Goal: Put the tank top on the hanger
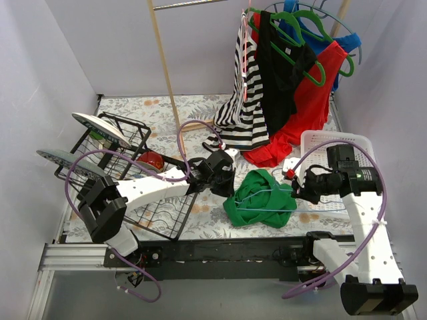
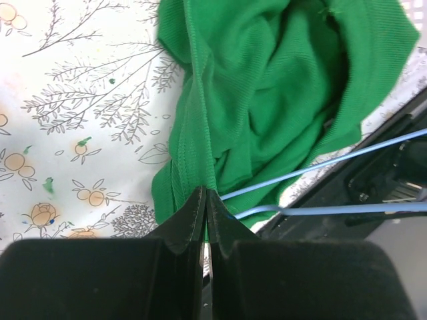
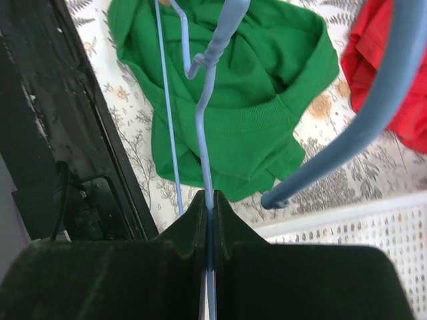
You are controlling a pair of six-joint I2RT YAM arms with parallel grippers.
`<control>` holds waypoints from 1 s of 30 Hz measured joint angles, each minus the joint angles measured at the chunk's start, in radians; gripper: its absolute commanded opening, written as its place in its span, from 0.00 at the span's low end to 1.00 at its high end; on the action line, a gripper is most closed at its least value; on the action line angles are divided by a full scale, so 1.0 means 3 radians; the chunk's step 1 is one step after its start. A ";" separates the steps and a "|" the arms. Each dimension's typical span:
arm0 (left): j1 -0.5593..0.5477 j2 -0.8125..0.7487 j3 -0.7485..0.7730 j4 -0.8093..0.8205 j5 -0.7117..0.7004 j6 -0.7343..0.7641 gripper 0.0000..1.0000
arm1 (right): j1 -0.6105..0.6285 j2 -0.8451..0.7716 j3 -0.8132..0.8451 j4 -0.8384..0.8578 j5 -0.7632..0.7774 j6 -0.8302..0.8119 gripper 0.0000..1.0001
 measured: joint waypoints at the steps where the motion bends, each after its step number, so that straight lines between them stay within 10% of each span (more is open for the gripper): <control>1: 0.0000 -0.0010 0.0011 0.0000 0.0031 0.0005 0.00 | 0.0000 0.0053 -0.0001 0.0001 -0.0061 -0.0027 0.01; 18: 0.0000 -0.0390 0.0225 -0.0004 0.0200 0.0024 0.01 | 0.0000 0.0528 -0.0373 0.0757 -0.0679 0.0048 0.01; 23: 0.0019 -0.0450 0.0225 0.0001 0.0305 0.0148 0.51 | 0.0000 0.0535 -0.0373 0.0821 -0.0945 -0.0039 0.01; 30: 0.0092 -0.0848 0.0292 -0.0266 0.0409 0.0730 0.83 | 0.0000 0.0676 -0.0365 0.0868 -0.1245 -0.0239 0.01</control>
